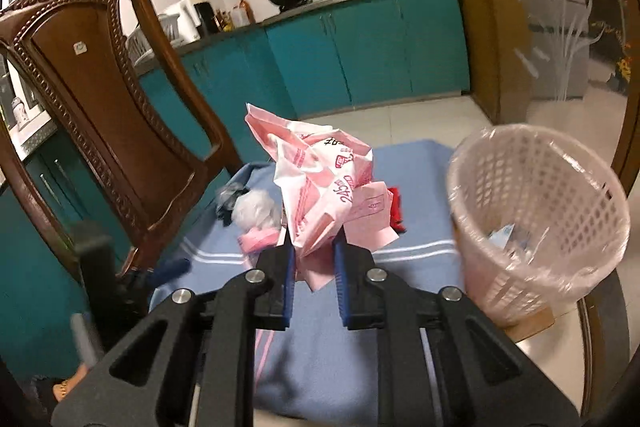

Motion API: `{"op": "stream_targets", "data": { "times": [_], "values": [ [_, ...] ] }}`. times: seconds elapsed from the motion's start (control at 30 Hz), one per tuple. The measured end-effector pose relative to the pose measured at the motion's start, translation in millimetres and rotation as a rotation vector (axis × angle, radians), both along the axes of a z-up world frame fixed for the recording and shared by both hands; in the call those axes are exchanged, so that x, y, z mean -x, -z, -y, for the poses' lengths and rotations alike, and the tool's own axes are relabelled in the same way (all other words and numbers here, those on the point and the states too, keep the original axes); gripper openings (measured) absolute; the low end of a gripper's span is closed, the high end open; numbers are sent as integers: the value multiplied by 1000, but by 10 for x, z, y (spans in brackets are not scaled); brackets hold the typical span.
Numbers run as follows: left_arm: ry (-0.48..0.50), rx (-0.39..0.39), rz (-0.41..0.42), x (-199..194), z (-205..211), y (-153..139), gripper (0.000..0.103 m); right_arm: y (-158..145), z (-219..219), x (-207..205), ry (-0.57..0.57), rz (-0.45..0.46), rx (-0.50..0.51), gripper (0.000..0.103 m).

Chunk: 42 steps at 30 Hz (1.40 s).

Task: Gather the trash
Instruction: 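Grasp the pink plastic bag with the left tool while the right tool holds the pink paper, then carry the pink paper bag over the wastebasket with the right tool and release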

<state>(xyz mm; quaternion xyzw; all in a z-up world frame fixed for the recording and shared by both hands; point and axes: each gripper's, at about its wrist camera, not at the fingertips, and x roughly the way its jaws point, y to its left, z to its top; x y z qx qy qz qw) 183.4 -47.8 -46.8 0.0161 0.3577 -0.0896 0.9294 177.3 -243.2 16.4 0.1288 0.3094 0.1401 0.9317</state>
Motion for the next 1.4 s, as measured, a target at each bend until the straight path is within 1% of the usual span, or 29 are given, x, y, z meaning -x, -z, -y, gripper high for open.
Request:
{"op": "stream_targets", "data": {
  "times": [0.03, 0.1, 0.2, 0.23, 0.27, 0.3, 0.33, 0.37, 0.4, 0.43, 0.47, 0.53, 0.6, 0.7, 0.77, 0.8, 0.9, 1.0, 1.13, 1.4],
  "values": [
    [5, -10, 2, -41, 43, 52, 100, 10, 16, -23, 6, -9, -5, 18],
    [-4, -54, 0, -146, 121, 156, 100, 84, 37, -67, 11, -34, -19, 18],
    [-17, -121, 0, -289, 216, 266, 99, 126, 27, -105, 8, -47, -10, 18],
    [-22, -131, -9, -349, 231, 309, 93, 124, 42, -90, 6, -48, -11, 18],
    [-20, -123, -23, -400, 227, 341, 79, 126, 31, -84, 1, -48, -11, 18],
    [-13, -105, -65, -475, 213, 402, 69, 119, 26, -74, -1, -44, -11, 18],
    [-8, -92, -99, -531, 198, 452, 40, 111, 23, -59, -1, -40, -9, 18],
    [-2, -82, -118, -562, 183, 477, 26, 114, 20, -67, -4, -39, -7, 18],
    [-2, -79, -112, -565, 155, 472, 16, 106, 15, -54, -6, -37, -6, 18],
    [-6, -70, -118, -560, 108, 451, 13, 102, 13, -45, -8, -35, -4, 18],
    [-17, -53, -127, -547, 58, 423, 11, 106, 14, -45, -9, -33, -3, 18],
    [-52, 11, -143, -464, -81, 273, 10, 108, -4, -43, -15, -29, 6, 18],
    [-51, 45, -126, -312, -138, 76, 10, 108, -5, -46, -18, -27, 9, 18],
    [-30, 46, -62, -4, -183, -251, 10, 94, -15, -14, -27, -22, 9, 18],
    [-23, 50, -28, 157, -196, -421, 10, 76, -44, 15, -39, -13, 18, 18],
    [-24, 45, 2, 242, -210, -521, 10, 71, -59, 26, -44, -8, 27, 18],
    [-39, 40, 72, 411, -244, -716, 10, 89, -132, 58, -56, -5, 56, 18],
    [-53, 41, 90, 432, -274, -731, 10, 136, -185, 62, -62, -15, 74, 18],
    [-61, 44, 53, 353, -318, -627, 10, 164, -232, 47, -62, -20, 89, 18],
    [-69, 48, 56, 338, -367, -633, 10, 157, -259, 37, -71, -16, 92, 18]
  ]
}}
